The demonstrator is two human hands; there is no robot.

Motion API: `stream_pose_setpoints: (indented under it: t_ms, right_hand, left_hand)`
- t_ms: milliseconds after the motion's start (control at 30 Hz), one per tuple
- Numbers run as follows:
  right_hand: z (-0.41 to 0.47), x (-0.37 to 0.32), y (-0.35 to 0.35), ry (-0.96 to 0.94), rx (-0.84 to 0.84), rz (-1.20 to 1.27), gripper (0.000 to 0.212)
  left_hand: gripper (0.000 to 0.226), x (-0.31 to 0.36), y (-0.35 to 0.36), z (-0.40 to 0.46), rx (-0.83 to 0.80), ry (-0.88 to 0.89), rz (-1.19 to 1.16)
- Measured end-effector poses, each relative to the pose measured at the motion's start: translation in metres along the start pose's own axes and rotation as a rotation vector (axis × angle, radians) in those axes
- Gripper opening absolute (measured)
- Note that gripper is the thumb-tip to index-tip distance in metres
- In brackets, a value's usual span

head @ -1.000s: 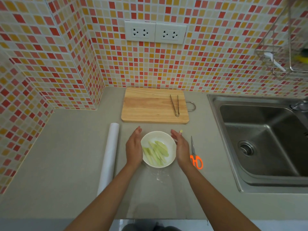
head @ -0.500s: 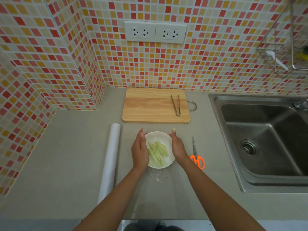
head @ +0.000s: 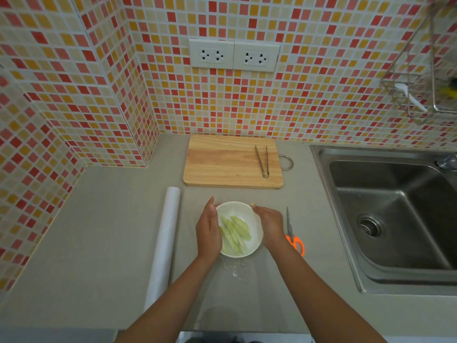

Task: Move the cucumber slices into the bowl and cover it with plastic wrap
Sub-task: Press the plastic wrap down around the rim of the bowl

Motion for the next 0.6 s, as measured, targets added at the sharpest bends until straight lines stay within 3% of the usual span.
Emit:
stream_pose_setpoints:
  t_ms: [200,333,600]
  right_hand:
    - [0.004,-0.005,-0.001,0.139,-0.020,-0.023,0.016]
    - [0.004,-0.014,-0.005,0.191,-0.069,-0.167,0.024]
    - [0.010,-0.031,-0.002,0.207,-0.152,-0.366,0.012]
  left_hand:
    - [0.043,0.001,0.001,-0.001,0.006,0.009,0.010]
    - [0.042,0.003,0.001,-0.001,0.003,0.003,0.031]
    - [0.042,0.004,0.002,-0.002,-0.005,0.009,0.048]
Point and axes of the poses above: each hand's wrist, its own z-axis towards the middle knuckle, its own y-axis out of the palm, x = y × z, the point moved 3 cm from there along z, towards the middle knuckle, and after that the axes turned 3 degrees about y, right-handed, at the moved point
